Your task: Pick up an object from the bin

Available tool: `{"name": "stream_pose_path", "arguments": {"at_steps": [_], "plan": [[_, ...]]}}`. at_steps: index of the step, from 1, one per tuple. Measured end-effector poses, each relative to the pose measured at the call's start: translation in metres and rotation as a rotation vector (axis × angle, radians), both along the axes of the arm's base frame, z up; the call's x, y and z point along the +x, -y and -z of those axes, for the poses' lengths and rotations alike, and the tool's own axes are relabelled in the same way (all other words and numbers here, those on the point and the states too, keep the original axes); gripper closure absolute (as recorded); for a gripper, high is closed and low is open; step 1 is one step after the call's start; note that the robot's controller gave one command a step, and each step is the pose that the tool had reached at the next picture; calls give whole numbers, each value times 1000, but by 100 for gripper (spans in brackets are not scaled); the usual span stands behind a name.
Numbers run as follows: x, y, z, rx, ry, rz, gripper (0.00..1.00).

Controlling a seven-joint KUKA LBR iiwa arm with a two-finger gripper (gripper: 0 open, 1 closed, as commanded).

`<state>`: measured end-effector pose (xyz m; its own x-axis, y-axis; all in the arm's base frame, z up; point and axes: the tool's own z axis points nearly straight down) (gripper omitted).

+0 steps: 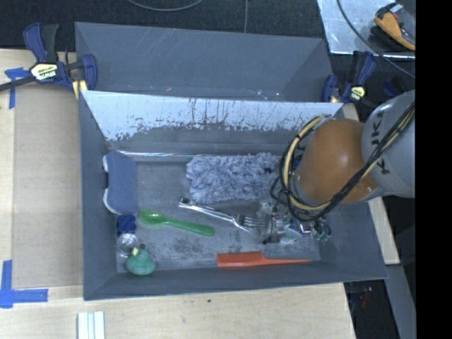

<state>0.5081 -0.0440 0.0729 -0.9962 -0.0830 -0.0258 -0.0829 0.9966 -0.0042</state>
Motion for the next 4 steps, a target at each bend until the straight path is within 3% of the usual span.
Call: {"name": "stream_pose_path", "arguments": {"at_steps": [1,2,3,4], "plan": [[1,-1,0,0,0,12,100],[-23,-1,1,0,7,-1,100],[-4,11,-2,1,13,60,0],[-5,11,-1,1,12,60,0]]}}
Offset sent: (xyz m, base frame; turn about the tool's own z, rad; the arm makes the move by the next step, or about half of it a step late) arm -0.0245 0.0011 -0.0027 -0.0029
